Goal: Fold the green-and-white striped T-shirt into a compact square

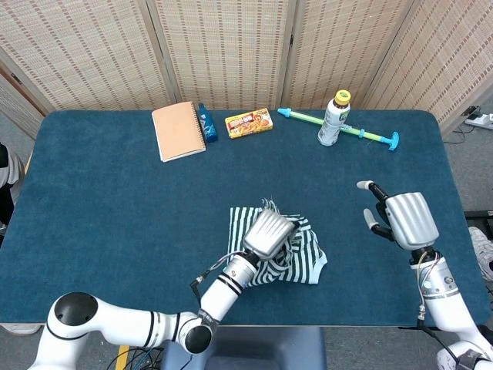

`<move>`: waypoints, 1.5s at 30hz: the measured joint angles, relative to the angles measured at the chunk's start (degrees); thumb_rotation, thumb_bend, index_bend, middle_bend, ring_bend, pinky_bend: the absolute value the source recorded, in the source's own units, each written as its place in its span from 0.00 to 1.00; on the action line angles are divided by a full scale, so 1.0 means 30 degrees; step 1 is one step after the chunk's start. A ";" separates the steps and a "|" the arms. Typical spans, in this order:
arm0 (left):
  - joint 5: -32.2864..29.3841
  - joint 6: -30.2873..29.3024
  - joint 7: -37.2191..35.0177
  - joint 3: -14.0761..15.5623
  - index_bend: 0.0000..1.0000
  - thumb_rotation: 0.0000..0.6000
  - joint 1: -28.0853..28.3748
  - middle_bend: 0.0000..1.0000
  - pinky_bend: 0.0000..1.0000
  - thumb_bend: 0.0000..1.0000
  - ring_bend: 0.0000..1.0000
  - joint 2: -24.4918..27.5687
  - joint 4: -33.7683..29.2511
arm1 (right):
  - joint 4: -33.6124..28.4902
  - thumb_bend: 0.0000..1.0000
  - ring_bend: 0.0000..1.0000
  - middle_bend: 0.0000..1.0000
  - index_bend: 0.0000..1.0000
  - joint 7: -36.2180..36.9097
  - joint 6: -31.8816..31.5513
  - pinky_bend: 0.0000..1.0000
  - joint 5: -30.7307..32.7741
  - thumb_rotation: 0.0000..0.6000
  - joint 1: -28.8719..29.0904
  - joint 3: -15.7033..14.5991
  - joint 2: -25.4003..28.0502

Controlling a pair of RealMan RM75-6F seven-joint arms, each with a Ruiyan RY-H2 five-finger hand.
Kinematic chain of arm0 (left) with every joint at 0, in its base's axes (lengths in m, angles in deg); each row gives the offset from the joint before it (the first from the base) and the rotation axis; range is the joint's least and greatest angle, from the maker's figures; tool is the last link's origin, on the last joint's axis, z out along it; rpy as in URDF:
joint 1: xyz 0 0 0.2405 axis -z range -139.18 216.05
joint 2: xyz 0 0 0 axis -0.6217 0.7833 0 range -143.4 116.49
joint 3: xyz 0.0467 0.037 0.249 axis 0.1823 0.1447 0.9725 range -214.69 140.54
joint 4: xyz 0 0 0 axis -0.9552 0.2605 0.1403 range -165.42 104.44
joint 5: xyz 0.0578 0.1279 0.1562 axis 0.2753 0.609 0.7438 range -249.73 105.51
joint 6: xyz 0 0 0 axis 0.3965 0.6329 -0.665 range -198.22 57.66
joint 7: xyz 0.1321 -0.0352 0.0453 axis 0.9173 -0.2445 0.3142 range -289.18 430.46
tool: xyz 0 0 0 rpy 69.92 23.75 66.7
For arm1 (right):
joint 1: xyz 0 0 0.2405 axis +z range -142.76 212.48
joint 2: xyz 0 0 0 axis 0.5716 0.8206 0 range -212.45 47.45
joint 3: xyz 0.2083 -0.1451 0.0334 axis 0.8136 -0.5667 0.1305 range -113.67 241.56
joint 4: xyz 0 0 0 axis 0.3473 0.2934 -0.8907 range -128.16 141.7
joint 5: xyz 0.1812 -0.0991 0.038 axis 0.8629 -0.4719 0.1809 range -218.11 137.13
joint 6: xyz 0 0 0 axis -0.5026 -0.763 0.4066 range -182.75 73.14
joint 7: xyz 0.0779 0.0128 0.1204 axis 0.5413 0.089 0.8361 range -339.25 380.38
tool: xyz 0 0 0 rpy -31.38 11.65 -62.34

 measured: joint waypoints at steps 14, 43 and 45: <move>-0.1119 -0.0183 0.1250 -0.0744 0.60 1.00 0.2368 0.82 0.92 0.65 0.79 -0.3305 0.4320 | 0.0076 0.46 1.00 0.97 0.27 0.0206 -0.0063 1.00 0.0139 1.00 -0.0256 0.0027 0.0198; -0.4844 -0.1260 -0.0106 -0.2647 0.00 1.00 0.5686 0.71 0.92 0.13 0.70 -0.5908 0.7897 | 0.0248 0.46 1.00 0.97 0.27 0.0272 -0.0016 1.00 0.0366 1.00 -0.0477 0.0135 0.0357; -0.4800 -0.1404 -0.0229 -0.2719 0.00 1.00 0.5255 0.70 0.92 0.13 0.69 -0.5490 0.7264 | 0.0233 0.46 1.00 0.97 0.27 0.0229 0.0046 1.00 0.0386 1.00 -0.0455 0.0151 0.0399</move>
